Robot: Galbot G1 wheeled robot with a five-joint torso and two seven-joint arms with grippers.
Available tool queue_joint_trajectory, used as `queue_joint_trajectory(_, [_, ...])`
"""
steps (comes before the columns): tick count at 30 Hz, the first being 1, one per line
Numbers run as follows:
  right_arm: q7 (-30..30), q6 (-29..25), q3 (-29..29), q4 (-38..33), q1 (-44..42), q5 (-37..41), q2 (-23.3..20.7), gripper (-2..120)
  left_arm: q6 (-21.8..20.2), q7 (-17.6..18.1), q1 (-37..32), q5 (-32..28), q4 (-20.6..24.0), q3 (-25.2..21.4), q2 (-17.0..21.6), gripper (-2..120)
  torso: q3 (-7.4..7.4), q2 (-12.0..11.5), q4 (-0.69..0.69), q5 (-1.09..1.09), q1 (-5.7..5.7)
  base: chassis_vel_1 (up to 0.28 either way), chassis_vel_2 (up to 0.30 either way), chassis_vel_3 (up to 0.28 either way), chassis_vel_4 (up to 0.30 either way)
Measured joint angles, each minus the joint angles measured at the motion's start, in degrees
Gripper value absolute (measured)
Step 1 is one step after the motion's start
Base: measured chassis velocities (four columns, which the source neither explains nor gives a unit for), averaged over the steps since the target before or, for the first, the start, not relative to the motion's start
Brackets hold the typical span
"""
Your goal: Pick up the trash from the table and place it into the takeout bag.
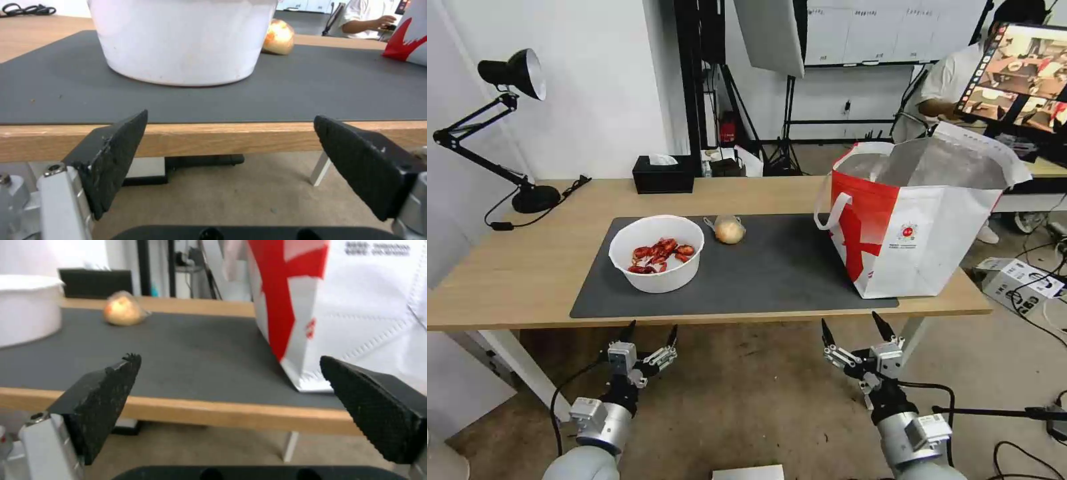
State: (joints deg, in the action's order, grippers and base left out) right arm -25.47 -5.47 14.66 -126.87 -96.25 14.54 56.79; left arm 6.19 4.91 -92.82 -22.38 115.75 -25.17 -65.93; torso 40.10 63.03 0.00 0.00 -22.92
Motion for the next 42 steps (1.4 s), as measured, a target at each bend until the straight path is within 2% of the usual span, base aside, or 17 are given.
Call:
queue_joint_trajectory(5, [-2.5,2.5,-0.2,-0.4,-0.4,-0.3,0.6,100,0.0,0.0,-0.1,0.1,0.0,0.1,-0.1,100,0.00,0.0,0.00,0.00,0.00,0.000,0.000,0.000,0.000])
queue_joint_trajectory(12, [-3.0,3.6,-0.5,-0.7,-0.6,-0.2,0.7,100,0.1,-0.1,0.2,0.4,-0.3,0.6,-0.2,100,0.00,0.0,0.00,0.00,0.00,0.000,0.000,0.000,0.000])
queue_joint_trajectory(24, [-2.0,3.9,-1.3,-0.5,-1.5,-1.6,1.8,100,0.1,-0.1,-0.4,0.9,-0.2,0.5,-0.3,100,0.00,0.0,0.00,0.00,0.00,0.000,0.000,0.000,0.000])
queue_joint_trajectory(42, [-0.6,3.1,-1.0,1.1,0.8,-1.2,1.1,100,0.2,-0.1,-0.3,0.9,0.0,0.7,0.0,100,0.00,0.0,0.00,0.00,0.00,0.000,0.000,0.000,0.000])
